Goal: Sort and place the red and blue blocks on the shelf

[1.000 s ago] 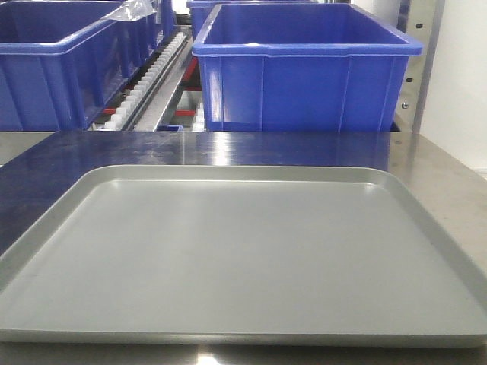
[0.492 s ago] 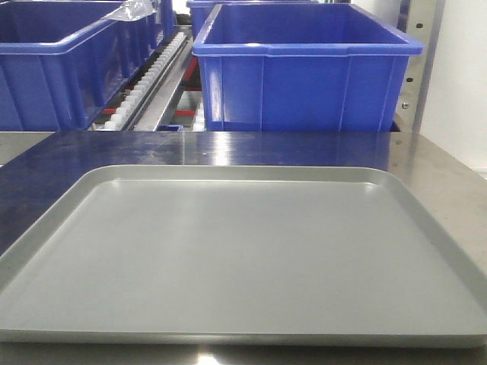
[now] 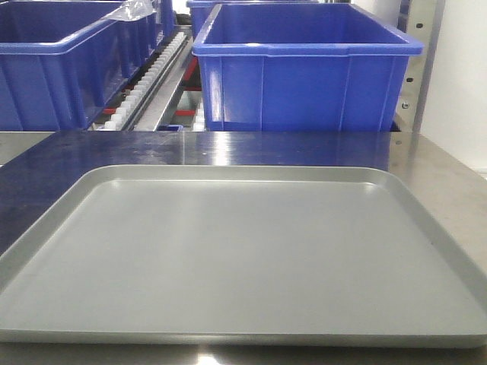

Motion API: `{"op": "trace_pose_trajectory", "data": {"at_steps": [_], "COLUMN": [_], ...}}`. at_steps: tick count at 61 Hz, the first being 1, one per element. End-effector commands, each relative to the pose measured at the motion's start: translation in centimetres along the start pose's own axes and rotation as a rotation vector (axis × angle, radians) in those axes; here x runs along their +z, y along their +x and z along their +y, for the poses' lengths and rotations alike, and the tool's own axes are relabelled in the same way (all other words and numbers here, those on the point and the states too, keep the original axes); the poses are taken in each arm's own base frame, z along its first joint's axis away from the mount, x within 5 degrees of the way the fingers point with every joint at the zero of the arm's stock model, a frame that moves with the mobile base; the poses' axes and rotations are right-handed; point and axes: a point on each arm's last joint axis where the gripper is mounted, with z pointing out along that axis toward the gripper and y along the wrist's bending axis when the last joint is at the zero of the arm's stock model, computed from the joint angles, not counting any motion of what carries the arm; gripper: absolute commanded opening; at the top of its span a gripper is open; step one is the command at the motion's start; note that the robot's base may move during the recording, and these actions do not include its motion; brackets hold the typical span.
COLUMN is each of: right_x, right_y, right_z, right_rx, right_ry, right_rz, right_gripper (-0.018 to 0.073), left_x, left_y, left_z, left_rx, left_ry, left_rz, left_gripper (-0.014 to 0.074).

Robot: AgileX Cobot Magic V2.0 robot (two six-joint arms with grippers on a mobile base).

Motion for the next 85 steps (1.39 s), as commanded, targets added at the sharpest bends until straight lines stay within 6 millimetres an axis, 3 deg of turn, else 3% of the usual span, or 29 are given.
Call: {"op": "trace_pose_trajectory", "data": {"at_steps": [1,85], "right_x": [-0.12,-0.12], "right_y": [-1.61,-1.61], "right_z": [-0.04,-0.04], "right_rx": [-0.002,-0.002], "right_ry": [0.009,0.009], "right_rz": [-0.099,-0.099], "right_gripper": [0.0078,0.0078], "left_x": [-0.10,-0.10], "left_y": [-1.71,-1.71], "left_z": [-0.16,-0.16], "left_rx": [-0.001,-0.001], "left_ry": [0.013,0.013], "left_rz": [-0.118,-0.118], "left_gripper": [0.0122,0.0122]}}
